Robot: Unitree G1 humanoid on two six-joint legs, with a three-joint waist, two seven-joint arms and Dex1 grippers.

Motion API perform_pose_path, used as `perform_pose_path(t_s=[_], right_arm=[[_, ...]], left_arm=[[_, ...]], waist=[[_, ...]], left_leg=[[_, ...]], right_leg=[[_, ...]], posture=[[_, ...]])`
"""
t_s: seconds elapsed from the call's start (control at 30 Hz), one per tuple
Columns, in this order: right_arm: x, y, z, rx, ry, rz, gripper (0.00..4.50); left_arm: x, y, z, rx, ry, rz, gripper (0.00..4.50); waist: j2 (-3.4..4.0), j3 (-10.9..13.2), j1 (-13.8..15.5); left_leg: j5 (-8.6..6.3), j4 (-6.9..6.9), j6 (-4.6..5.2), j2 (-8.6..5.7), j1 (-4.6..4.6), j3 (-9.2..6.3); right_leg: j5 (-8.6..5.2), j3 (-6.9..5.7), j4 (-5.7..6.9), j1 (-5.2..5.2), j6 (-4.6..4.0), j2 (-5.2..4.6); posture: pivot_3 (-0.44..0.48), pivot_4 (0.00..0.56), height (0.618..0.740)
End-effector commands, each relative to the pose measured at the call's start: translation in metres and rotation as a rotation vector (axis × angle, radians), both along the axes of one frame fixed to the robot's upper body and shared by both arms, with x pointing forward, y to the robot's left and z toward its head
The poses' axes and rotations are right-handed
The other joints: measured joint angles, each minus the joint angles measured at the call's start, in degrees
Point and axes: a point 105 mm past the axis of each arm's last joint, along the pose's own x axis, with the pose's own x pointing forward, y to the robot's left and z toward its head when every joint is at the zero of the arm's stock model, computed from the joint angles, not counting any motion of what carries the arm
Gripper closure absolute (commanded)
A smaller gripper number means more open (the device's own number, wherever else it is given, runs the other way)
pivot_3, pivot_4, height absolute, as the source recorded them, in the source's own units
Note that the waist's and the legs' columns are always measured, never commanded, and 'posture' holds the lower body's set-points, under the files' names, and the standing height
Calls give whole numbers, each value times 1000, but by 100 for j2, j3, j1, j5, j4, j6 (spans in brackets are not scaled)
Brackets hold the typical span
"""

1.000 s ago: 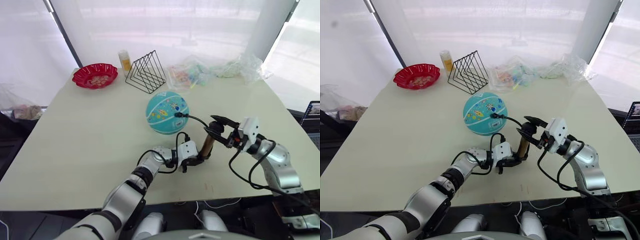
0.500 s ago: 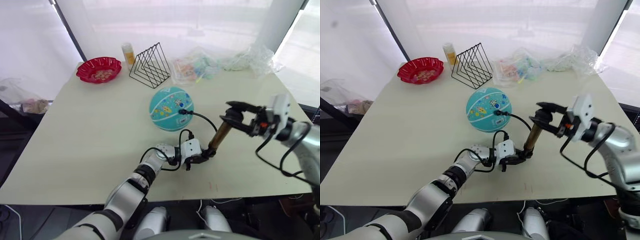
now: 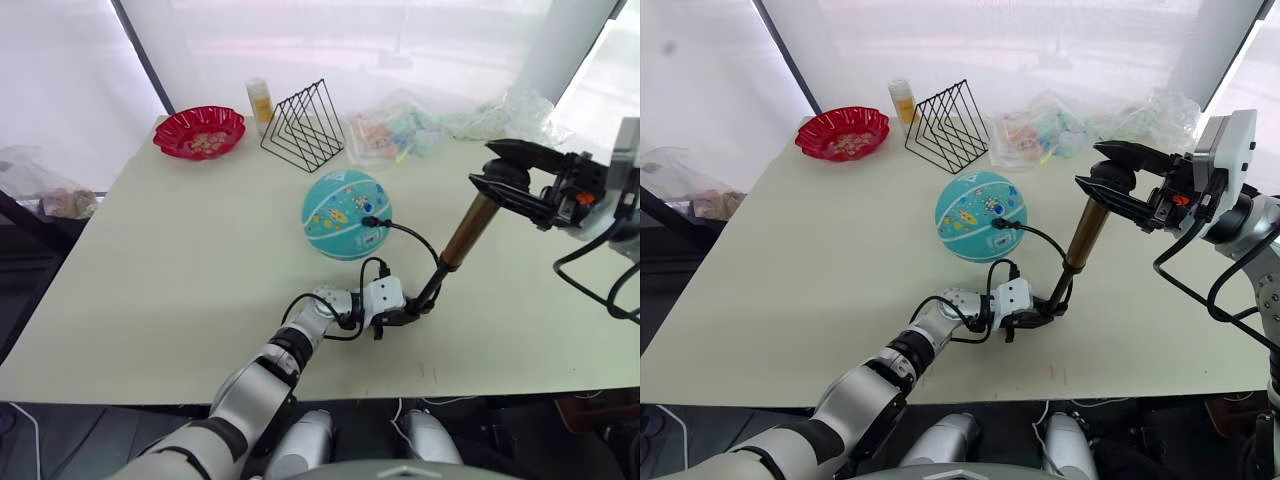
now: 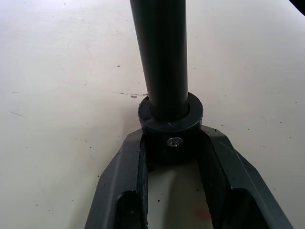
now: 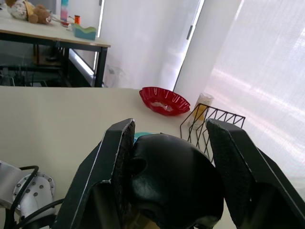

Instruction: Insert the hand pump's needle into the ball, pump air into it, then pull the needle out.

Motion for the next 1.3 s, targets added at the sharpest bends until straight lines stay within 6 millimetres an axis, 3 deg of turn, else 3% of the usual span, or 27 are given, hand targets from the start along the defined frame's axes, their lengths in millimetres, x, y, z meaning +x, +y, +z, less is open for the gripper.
perform_pose_path(t_s=[0.03,0.23,0.43,0.5,0.57,0.77,1.0,1.27,1.3], right_arm=[[-6,-4,-9,-44,-30,-18,2589],[-1,2,-79,-142,134,5,2589],[2,8,-115,-176,180,19,2589],[9,13,-153,-233,249,5,2589],[10,19,-178,-272,285,16,2590],[8,34,-207,-306,313,66,2590],[11,39,-203,-269,296,65,2591],[12,36,-195,-254,279,51,2592],[12,36,-194,-251,276,50,2592]], left_arm=[[-36,60,-83,314,241,78,3387],[-36,60,-83,308,240,87,3387],[-36,59,-83,305,238,89,3387],[-33,59,-81,300,232,91,3387],[-32,59,-79,294,231,94,3387],[-32,57,-78,283,237,84,3387],[-27,50,-68,220,261,101,3387],[-20,35,-43,68,250,73,110],[-18,35,-39,53,235,65,0]], waist=[[-12,-9,7],[-43,-59,-32],[-38,-98,-60],[-29,-111,-77],[-36,-131,-94],[-40,-152,-149],[-23,-168,-163],[-6,-155,-153],[-6,-152,-151]], left_leg=[[0,0,0,0,0,-2],[-9,0,-13,3,24,2],[-16,-5,-24,16,28,-5],[-15,-5,-24,15,40,-6],[-15,-7,-23,17,64,-8],[-17,-23,-25,16,99,-6],[-17,-26,-25,17,102,-8],[-16,-27,-23,13,94,-7],[-16,-26,-23,13,93,-7]], right_leg=[[0,-2,0,0,0,0],[-1,3,-4,26,0,5],[-2,4,0,44,-1,23],[-3,5,0,43,-1,24],[-3,6,0,52,-2,32],[-7,18,-1,79,-6,32],[-9,22,0,77,-9,39],[-12,25,-2,71,-14,36],[-12,25,-2,71,-14,35]], posture=[[0,150,740],[0,150,740],[0,150,740],[0,150,740],[0,150,740],[0,150,740],[0,150,740],[0,150,740],[0,150,740]])
